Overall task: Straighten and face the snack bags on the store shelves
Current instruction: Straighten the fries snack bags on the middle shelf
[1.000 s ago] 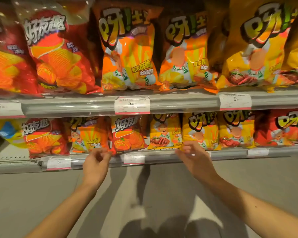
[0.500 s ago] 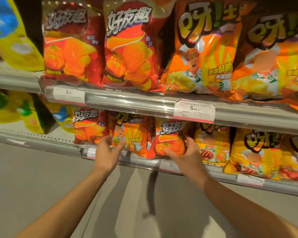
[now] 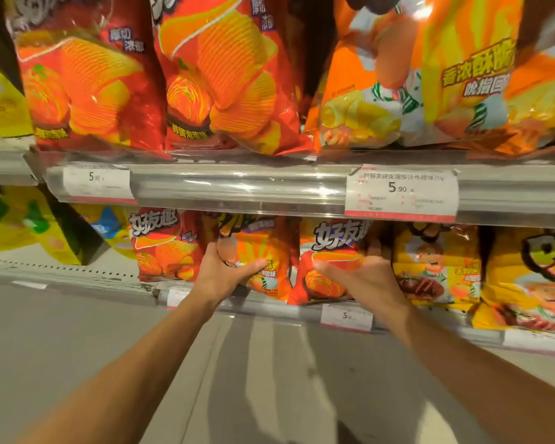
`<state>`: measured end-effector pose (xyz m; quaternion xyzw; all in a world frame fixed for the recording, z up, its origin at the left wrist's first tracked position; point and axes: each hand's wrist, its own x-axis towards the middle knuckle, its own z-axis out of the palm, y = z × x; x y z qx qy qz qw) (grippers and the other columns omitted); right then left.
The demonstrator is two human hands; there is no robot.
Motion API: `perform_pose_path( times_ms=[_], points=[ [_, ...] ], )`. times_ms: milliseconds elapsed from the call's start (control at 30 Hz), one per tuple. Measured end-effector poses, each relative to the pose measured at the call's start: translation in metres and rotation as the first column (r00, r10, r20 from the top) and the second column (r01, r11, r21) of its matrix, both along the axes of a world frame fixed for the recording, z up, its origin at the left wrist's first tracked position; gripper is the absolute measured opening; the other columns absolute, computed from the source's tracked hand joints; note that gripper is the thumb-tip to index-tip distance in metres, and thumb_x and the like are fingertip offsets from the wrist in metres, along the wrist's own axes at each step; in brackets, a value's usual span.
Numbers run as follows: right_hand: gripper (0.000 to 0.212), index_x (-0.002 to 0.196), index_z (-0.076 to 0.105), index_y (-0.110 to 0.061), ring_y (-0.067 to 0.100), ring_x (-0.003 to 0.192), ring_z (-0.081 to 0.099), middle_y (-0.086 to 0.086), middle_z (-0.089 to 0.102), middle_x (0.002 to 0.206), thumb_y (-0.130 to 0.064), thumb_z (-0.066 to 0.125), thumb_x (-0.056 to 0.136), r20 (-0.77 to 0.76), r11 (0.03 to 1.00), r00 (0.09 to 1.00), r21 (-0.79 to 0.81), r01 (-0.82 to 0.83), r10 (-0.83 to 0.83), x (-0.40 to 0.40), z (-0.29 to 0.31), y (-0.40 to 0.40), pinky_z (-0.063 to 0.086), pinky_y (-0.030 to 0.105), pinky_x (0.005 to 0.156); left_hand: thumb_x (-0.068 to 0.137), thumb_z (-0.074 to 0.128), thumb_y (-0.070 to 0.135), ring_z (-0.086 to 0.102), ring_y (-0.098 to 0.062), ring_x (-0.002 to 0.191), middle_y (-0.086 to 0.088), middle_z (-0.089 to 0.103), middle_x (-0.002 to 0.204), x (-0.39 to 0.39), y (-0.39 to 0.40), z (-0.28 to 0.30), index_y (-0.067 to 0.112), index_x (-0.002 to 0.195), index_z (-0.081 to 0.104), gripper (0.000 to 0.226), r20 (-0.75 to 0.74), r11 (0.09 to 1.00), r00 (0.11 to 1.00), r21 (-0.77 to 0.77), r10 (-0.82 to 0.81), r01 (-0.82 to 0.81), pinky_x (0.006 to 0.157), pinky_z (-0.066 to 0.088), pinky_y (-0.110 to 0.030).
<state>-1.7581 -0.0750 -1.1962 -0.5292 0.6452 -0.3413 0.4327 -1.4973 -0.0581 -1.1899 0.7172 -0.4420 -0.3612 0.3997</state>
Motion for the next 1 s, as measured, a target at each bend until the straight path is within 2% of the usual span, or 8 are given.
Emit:
perform_pose_path(
  times_ms=[133,233,333,533,667,767,900,1000],
  points=[
    [0.084,0.111,0.056,-0.018,0.006,0.077,0.067,-0.008,0.071,0.088,-0.066,0.09,0.052,-0.038,0.999,0.998,-0.011,0.042,-0.043,-0.001,0.002,-0.001,0.056,0.028,0.064,0.053,0.094,0.048,0.057,-0.023,0.111,-0.006,0.054,0.119,0.0,-0.005,0.0,0.01,0.132,0.037,0.105,0.011,0.997,0.999,0.062,0.044,-0.045,0.09,0.048,-0.034],
    [0.083,0.109,0.05,-0.024,0.003,0.08,0.066,-0.009,0.07,0.092,-0.065,0.092,0.051,-0.029,0.996,0.995,0.008,0.091,-0.091,0.0,0.009,0.001,0.053,0.02,0.06,0.044,0.095,0.053,0.056,-0.021,0.114,0.002,0.057,0.119,0.002,-0.004,0.003,0.015,0.133,0.04,0.111,0.013,0.999,0.999,0.038,0.032,-0.033,0.085,0.049,-0.026],
    [0.087,0.106,0.061,-0.016,0.011,0.089,0.067,-0.006,0.068,0.097,-0.072,0.088,0.045,-0.023,0.995,0.996,0.045,0.086,-0.085,0.007,0.016,0.005,0.058,0.028,0.072,0.034,0.095,0.057,0.058,-0.026,0.119,-0.005,0.061,0.127,0.006,-0.001,0.009,0.012,0.132,0.049,0.117,-0.025,0.999,0.999,0.027,0.029,-0.029,0.103,0.049,-0.042],
    [0.074,0.1,0.054,-0.034,-0.012,0.072,0.062,-0.027,0.061,0.085,-0.061,0.094,0.043,0.065,0.995,0.996,-0.076,0.062,-0.058,0.013,0.023,0.042,0.045,0.004,0.052,0.031,0.097,0.058,0.064,-0.029,0.112,-0.009,0.068,0.119,0.005,0.007,0.021,0.014,0.122,0.056,0.109,-0.058,1.0,0.998,-0.002,0.011,-0.011,0.103,0.048,-0.05],
    [0.069,0.103,0.06,-0.033,-0.01,0.077,0.068,-0.021,0.072,0.094,-0.044,0.099,0.048,0.17,0.979,0.969,-0.069,0.194,-0.18,-0.018,0.015,0.066,0.051,0.008,0.06,0.041,0.097,0.044,0.072,-0.021,0.096,-0.004,0.075,0.102,-0.019,0.008,0.028,0.014,0.114,0.059,0.088,-0.106,0.998,0.994,-0.066,-0.024,0.017,0.088,0.057,-0.038],
    [0.077,0.117,0.061,-0.026,0.012,0.09,0.071,-0.006,0.073,0.104,-0.043,0.099,0.052,0.138,0.944,0.941,-0.073,0.322,-0.31,-0.051,0.013,0.077,0.059,0.031,0.08,0.049,0.098,0.027,0.076,-0.019,0.086,-0.004,0.078,0.093,-0.05,0.009,0.026,0.011,0.107,0.063,0.069,-0.146,0.989,0.981,-0.1,-0.126,0.112,0.076,0.062,-0.034],
    [0.061,0.11,0.069,-0.024,0.002,0.088,0.071,-0.011,0.076,0.099,-0.043,0.095,0.059,0.108,0.928,0.939,-0.15,0.34,-0.327,-0.095,0.011,0.086,0.052,0.018,0.074,0.052,0.098,0.025,0.075,-0.011,0.079,0.004,0.078,0.085,-0.098,0.002,0.019,0.017,0.097,0.066,0.056,-0.117,0.977,0.977,-0.136,-0.178,0.162,0.07,0.061,-0.026],
    [0.058,0.114,0.07,-0.026,0.017,0.102,0.072,-0.01,0.076,0.105,-0.039,0.095,0.063,0.134,0.914,0.923,-0.146,0.379,-0.361,-0.115,0.007,0.091,0.055,0.043,0.095,0.053,0.097,0.033,0.074,-0.016,0.081,0.0,0.077,0.084,-0.125,-0.006,0.016,0.016,0.095,0.069,0.054,-0.135,0.977,0.973,-0.125,-0.188,0.172,0.074,0.061,-0.034]
  ],
)
